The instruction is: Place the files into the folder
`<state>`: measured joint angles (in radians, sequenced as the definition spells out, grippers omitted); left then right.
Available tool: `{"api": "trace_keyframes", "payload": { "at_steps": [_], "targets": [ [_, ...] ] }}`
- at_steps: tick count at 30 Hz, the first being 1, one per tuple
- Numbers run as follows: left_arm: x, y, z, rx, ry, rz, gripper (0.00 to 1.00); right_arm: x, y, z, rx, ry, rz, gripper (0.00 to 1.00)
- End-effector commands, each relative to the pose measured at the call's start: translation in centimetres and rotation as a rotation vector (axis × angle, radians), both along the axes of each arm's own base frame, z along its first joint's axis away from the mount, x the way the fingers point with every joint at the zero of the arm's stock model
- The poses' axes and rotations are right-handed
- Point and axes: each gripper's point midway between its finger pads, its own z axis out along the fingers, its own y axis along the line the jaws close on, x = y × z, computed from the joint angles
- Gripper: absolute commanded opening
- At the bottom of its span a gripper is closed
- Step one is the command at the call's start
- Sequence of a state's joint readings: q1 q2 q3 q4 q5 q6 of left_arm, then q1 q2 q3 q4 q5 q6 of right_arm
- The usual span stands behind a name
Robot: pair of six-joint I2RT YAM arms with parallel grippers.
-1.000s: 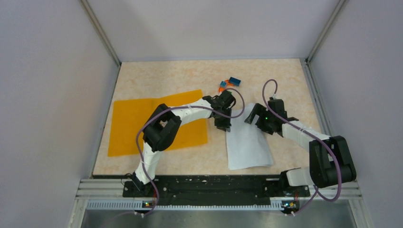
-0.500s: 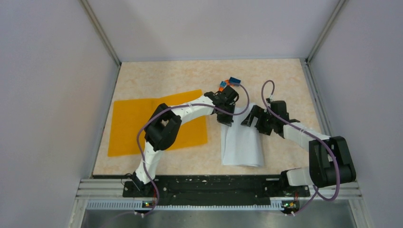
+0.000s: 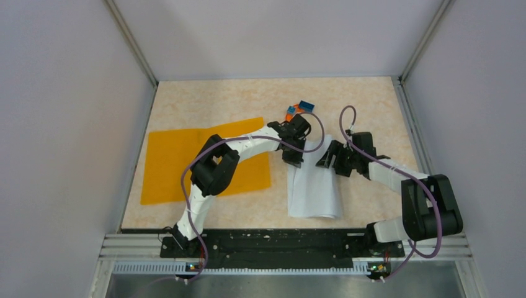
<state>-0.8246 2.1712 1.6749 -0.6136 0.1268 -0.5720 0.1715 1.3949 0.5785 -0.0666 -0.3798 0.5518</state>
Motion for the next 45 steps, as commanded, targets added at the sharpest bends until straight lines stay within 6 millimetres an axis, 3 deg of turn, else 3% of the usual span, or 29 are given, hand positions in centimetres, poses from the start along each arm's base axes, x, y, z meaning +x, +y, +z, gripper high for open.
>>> {"api": "trace_keyframes", "payload": {
  "at_steps": [1, 6, 8, 13, 16, 23, 28, 36, 45],
  "targets": [
    [0.4, -0.2, 1.6, -0.037, -0.031, -0.019, 0.12, 0.5, 0.0, -0.2, -0.015, 0.004, 0.000, 0.62],
    [0.8, 0.0, 3.0, -0.043, -0.062, -0.024, 0.21, 0.9, 0.1, 0.4, -0.014, -0.013, 0.004, 0.41],
    [1.3, 0.4, 4.2, -0.046, -0.083, -0.016, 0.33, 1.1, 0.2, 0.8, -0.008, -0.024, 0.007, 0.29],
    [3.0, 2.7, 8.1, -0.067, -0.145, 0.021, 0.48, 1.8, 0.8, 2.6, 0.027, -0.066, 0.026, 0.10],
    [3.7, 4.4, 11.1, -0.115, -0.181, 0.032, 0.56, 2.2, 1.6, 4.5, 0.074, -0.106, 0.050, 0.04],
    [4.3, 6.8, 16.2, -0.336, -0.200, 0.001, 0.75, 3.3, 3.7, 12.0, 0.211, -0.230, 0.104, 0.01],
    [4.9, 8.6, 17.6, -0.494, -0.182, 0.035, 0.79, 3.8, 4.8, 16.6, 0.288, -0.285, 0.141, 0.00],
    [3.5, 7.6, 19.9, -0.748, -0.139, -0.020, 0.98, 3.8, 6.4, 23.7, 0.440, -0.374, 0.196, 0.00],
    [2.6, 8.8, 28.0, -1.096, -0.246, -0.091, 0.98, 2.7, 7.5, 31.6, 0.565, -0.487, 0.281, 0.00]
  ]
}}
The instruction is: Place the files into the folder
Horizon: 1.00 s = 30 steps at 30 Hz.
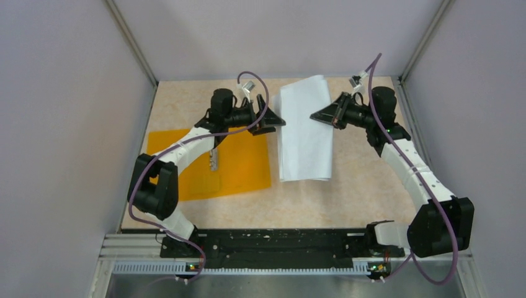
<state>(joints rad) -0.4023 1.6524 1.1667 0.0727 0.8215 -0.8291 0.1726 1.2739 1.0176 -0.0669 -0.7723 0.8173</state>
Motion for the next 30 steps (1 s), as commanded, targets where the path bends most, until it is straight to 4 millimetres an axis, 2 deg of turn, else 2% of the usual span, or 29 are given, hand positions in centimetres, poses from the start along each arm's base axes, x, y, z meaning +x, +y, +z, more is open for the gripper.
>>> {"api": "trace_keyframes", "payload": {
  "at_steps": [1, 5, 9, 18, 22, 26, 30],
  "targets": [
    [-1.6, 0.6, 10.1, -0.279, -0.236, -0.067, 0.99, -1.5, 0.8, 8.2, 0.109, -0.177, 0.066, 0.00],
    [-3.2, 1.2, 13.1, -0.362, -0.289, -0.089, 0.98, -1.9, 0.9, 10.7, 0.141, -0.210, 0.079, 0.00],
    [-4.1, 1.4, 14.7, -0.379, -0.313, -0.104, 0.98, -2.5, 1.1, 12.4, 0.175, -0.237, 0.100, 0.00],
    [-6.2, 1.6, 16.5, -0.391, -0.356, -0.139, 0.99, -2.3, 1.0, 13.0, 0.162, -0.240, 0.079, 0.00],
    [-6.0, 1.0, 15.7, -0.317, -0.344, -0.125, 0.98, -2.6, 1.7, 13.4, 0.141, -0.260, 0.079, 0.00],
    [-5.9, 0.4, 15.1, -0.246, -0.335, -0.107, 0.83, -2.5, 2.0, 12.9, 0.067, -0.256, 0.047, 0.00],
    [-5.6, 0.2, 14.9, -0.219, -0.325, -0.092, 0.59, -2.3, 2.0, 12.2, 0.006, -0.260, 0.013, 0.00]
  ]
}}
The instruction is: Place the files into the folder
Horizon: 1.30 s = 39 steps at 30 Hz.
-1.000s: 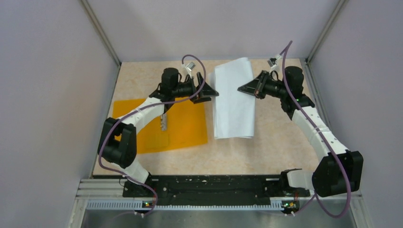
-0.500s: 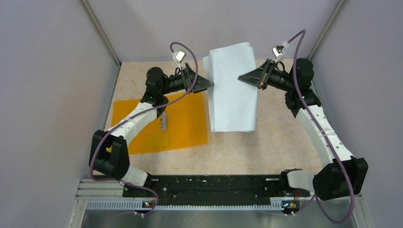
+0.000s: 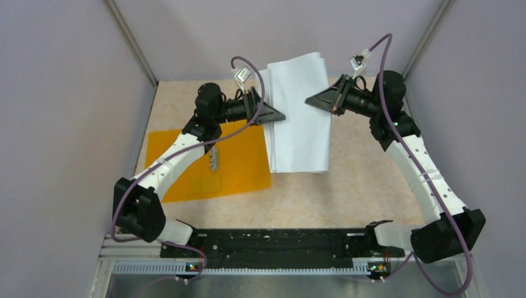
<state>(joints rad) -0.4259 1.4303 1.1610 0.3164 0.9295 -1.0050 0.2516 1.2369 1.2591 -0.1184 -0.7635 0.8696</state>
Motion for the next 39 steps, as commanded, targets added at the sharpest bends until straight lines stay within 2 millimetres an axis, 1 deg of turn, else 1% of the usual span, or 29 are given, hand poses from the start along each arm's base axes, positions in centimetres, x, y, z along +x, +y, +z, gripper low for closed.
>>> {"api": "trace_keyframes", "payload": {
  "at_steps": [1, 3, 8, 12, 13, 16, 17, 20, 21, 22, 23, 24, 25, 26, 27, 30, 31, 33, 35, 37, 39],
  "targets": [
    [-0.3, 0.2, 1.8, 0.024, -0.075, 0.034, 0.53, -0.3, -0.5, 1.4, -0.071, -0.085, -0.065, 0.00],
    [-0.3, 0.1, 1.9, 0.026, -0.077, 0.036, 0.46, -0.2, -0.6, 1.2, -0.088, -0.088, -0.076, 0.00],
    [-0.3, -0.9, 1.7, 0.045, -0.089, 0.023, 0.36, 0.0, -0.7, 0.2, -0.119, -0.090, -0.088, 0.00],
    [-0.4, -2.0, 1.0, 0.087, -0.107, 0.007, 0.34, 0.2, -0.7, -0.9, -0.130, -0.083, -0.091, 0.00],
    [-0.4, -2.2, 0.7, 0.098, -0.106, 0.005, 0.35, 0.2, -0.7, -1.1, -0.129, -0.082, -0.089, 0.00],
    [0.3, -2.4, -0.5, 0.139, -0.090, 0.023, 0.45, 0.1, -0.6, -1.6, -0.124, -0.082, -0.084, 0.00],
    [0.5, -2.4, -0.9, 0.152, -0.083, 0.030, 0.46, 0.0, -0.6, -1.6, -0.121, -0.084, -0.081, 0.00],
    [1.4, -2.1, -2.2, 0.209, -0.064, 0.081, 0.41, -0.2, -0.5, -1.6, -0.116, -0.090, -0.073, 0.00],
    [1.8, -1.9, -2.7, 0.234, -0.055, 0.103, 0.38, -0.4, -0.5, -1.5, -0.115, -0.094, -0.070, 0.00],
    [2.0, -1.9, -2.9, 0.241, -0.053, 0.107, 0.36, -0.4, -0.5, -1.5, -0.113, -0.097, -0.070, 0.00],
    [2.0, -2.0, -2.8, 0.240, -0.052, 0.106, 0.31, -0.5, -0.5, -1.5, -0.110, -0.101, -0.064, 0.02],
    [2.0, -2.1, -2.7, 0.241, -0.054, 0.104, 0.22, -0.5, -0.4, -1.7, -0.110, -0.100, -0.060, 0.05],
    [2.0, -2.3, -2.7, 0.249, -0.065, 0.104, 0.10, -0.5, -0.4, -1.8, -0.112, -0.103, -0.060, 0.10],
    [2.0, -2.3, -2.6, 0.266, -0.081, 0.107, 0.00, -0.4, -0.4, -2.0, -0.114, -0.106, -0.061, 0.17],
    [1.9, -2.5, -2.6, 0.293, -0.100, 0.106, 0.00, -0.3, -0.4, -2.1, -0.116, -0.113, -0.060, 0.26],
    [1.9, -1.6, -1.9, 0.408, -0.213, 0.149, 0.00, 0.2, -0.7, -2.1, -0.121, -0.149, -0.067, 0.67],
    [1.8, -1.1, -0.9, 0.431, -0.259, 0.168, 0.00, 0.5, -0.8, -1.8, -0.113, -0.170, -0.069, 0.76],
    [1.2, -0.1, 0.5, 0.447, -0.324, 0.192, 0.00, 1.5, -1.4, -1.4, -0.086, -0.200, -0.077, 0.84],
    [0.2, 0.5, 2.7, 0.425, -0.405, 0.211, 0.00, 2.0, -1.9, -0.4, -0.031, -0.239, -0.058, 0.88],
    [-1.2, 1.0, 5.0, 0.388, -0.469, 0.205, 0.00, 2.0, -2.2, 1.0, 0.034, -0.310, -0.030, 0.91],
    [-2.7, 1.3, 6.9, 0.355, -0.509, 0.174, 0.00, 1.4, -2.4, 2.8, 0.091, -0.404, 0.008, 0.93]
  ]
}}
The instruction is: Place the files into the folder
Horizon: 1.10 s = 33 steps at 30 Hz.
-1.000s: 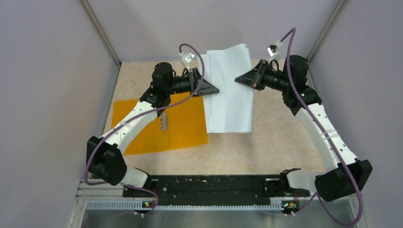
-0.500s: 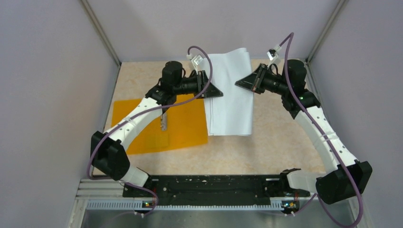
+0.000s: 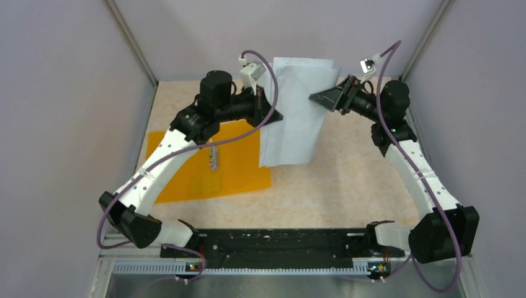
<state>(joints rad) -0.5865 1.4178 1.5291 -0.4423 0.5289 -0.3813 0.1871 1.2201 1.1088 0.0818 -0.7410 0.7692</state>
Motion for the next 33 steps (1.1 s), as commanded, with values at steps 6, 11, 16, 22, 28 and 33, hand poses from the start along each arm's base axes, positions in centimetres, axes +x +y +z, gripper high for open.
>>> {"api": "trace_keyframes", "payload": {
  "at_steps": [6, 11, 16, 22, 28, 33],
  "targets": [
    [-7.5, 1.4, 11.4, -0.081, -0.309, -0.193, 0.00, -5.1, 0.2, 10.2, 0.196, -0.528, 0.263, 0.98],
    [-9.8, 1.8, 14.4, -0.131, -0.374, -0.250, 0.00, -7.2, 0.2, 11.6, 0.190, -0.638, 0.331, 0.99],
    [-11.6, 1.9, 16.1, -0.179, -0.413, -0.316, 0.00, -8.9, 0.2, 11.5, 0.183, -0.688, 0.381, 0.99],
    [-12.1, 1.9, 16.1, -0.181, -0.443, -0.354, 0.00, -13.1, -0.2, 12.3, 0.261, -0.745, 0.527, 0.99],
    [-12.1, 2.4, 16.8, -0.187, -0.500, -0.326, 0.00, -15.3, 0.7, 12.6, 0.275, -0.760, 0.608, 0.98],
    [-10.4, 3.5, 17.0, -0.153, -0.532, -0.191, 0.00, -16.6, 0.7, 13.8, 0.296, -0.788, 0.621, 0.93]
  ]
}}
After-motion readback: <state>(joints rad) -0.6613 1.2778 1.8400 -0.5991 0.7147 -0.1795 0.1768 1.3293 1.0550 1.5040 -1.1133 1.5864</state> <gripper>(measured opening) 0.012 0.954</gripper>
